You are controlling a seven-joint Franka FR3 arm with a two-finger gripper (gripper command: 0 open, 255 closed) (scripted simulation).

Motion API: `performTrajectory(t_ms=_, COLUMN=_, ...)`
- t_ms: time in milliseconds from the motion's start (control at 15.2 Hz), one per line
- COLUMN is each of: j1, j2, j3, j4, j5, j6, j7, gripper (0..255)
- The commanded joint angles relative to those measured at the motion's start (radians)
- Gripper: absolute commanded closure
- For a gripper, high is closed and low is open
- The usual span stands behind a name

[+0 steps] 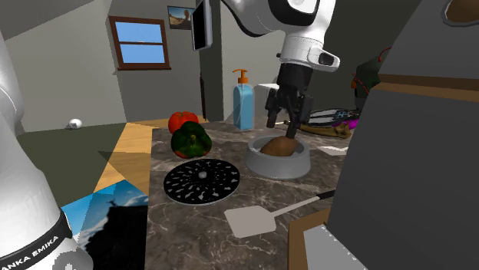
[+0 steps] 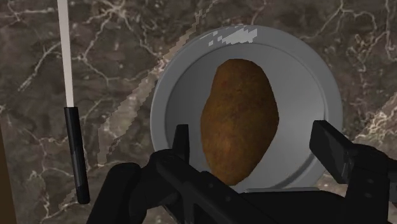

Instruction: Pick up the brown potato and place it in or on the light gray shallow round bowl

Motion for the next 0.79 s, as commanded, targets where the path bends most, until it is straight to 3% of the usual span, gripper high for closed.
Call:
performTrajectory(t_ms=0, j1=0.000, j2=0.000, j3=0.000, j4=0.000, j5=0.000, j6=0.000, j7=0.000, gripper=0)
performTrajectory(t_ms=198, j1=0.000, j2=0.000, j3=0.000, j4=0.000, j5=0.000, j6=0.000, j7=0.000, gripper=0)
performTrajectory(t_ms=462, j1=-0.001, j2=-0.008, j3=-0.001, j4=0.119, j5=-0.003, j6=-0.127, j7=0.002, gripper=0)
performTrajectory(t_ms=726, j1=-0.001, j2=-0.008, j3=-0.001, j4=0.119, j5=-0.003, j6=-0.127, j7=0.002, gripper=0)
